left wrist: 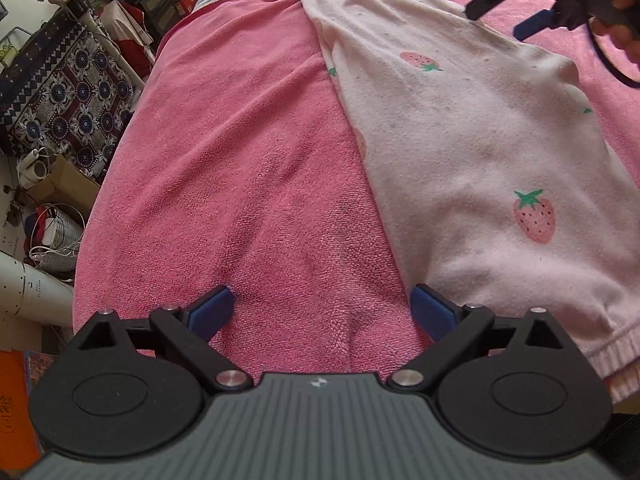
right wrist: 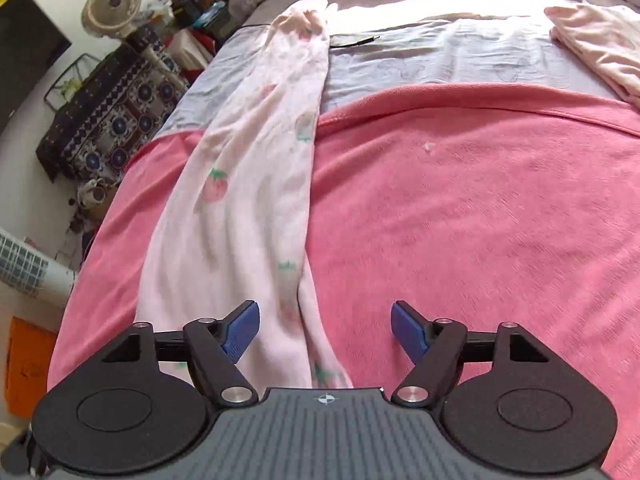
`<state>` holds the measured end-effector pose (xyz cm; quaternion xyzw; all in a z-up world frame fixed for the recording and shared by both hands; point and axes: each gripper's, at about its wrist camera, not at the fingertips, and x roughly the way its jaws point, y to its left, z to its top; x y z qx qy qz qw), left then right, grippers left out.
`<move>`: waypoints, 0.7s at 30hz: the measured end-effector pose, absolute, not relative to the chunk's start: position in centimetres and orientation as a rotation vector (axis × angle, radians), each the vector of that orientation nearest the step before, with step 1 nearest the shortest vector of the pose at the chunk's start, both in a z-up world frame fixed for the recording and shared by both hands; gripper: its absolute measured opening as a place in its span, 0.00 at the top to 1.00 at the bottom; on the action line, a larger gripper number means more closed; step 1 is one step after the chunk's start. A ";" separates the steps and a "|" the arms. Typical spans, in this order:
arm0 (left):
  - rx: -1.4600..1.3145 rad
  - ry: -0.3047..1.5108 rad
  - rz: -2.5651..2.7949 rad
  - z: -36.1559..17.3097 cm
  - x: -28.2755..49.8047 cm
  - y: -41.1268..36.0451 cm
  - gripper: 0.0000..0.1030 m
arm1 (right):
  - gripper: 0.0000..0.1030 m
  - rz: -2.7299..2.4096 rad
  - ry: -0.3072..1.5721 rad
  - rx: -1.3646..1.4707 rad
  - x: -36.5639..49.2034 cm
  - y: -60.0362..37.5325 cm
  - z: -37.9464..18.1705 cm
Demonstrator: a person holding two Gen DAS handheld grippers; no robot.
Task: Fold clothes
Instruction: 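Release the pants leg with the right gripper and lift away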
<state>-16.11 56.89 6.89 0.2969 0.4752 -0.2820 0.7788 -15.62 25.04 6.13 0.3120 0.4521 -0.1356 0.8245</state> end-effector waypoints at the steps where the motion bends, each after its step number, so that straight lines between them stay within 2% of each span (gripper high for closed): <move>1: 0.640 1.027 -0.607 6.9 -16.2 56.9 0.04 | 0.34 -0.310 0.959 0.681 -14.2 24.9 5.4; 2: 0.637 1.026 -0.605 6.9 -16.2 56.9 0.04 | 0.45 -0.328 0.960 0.655 -13.2 25.1 5.4; 3: 0.633 1.027 -0.602 6.9 -16.2 57.0 0.04 | 0.77 -0.326 0.974 0.602 -12.3 25.4 5.5; 4: 0.627 1.028 -0.600 6.9 -16.2 57.0 0.04 | 0.86 -0.318 0.992 0.546 -11.4 25.8 5.6; 9: 0.598 1.037 -0.599 6.8 -15.9 57.5 0.03 | 0.83 -0.334 1.015 0.143 -10.1 28.3 5.7; 11: 0.593 1.041 -0.601 6.8 -15.8 57.6 0.03 | 0.63 -0.381 0.995 0.078 -9.9 28.3 5.3; 12: 0.590 1.042 -0.602 6.8 -15.8 57.6 0.03 | 0.45 -0.413 0.987 0.082 -9.8 27.9 5.1; 13: 0.588 1.043 -0.603 6.8 -15.8 57.7 0.02 | 0.34 -0.424 0.984 0.116 -10.0 27.2 5.2; 15: 0.583 1.043 -0.603 6.7 -15.8 57.8 0.02 | 0.36 -0.430 0.979 0.203 -10.5 25.7 5.6; 18: 0.573 1.043 -0.601 6.6 -15.9 57.9 0.01 | 0.54 -0.431 0.931 0.178 -11.8 25.9 7.6; 21: 0.561 1.047 -0.599 6.5 -15.9 57.8 0.00 | 0.55 -0.375 0.885 0.218 -14.0 27.6 10.2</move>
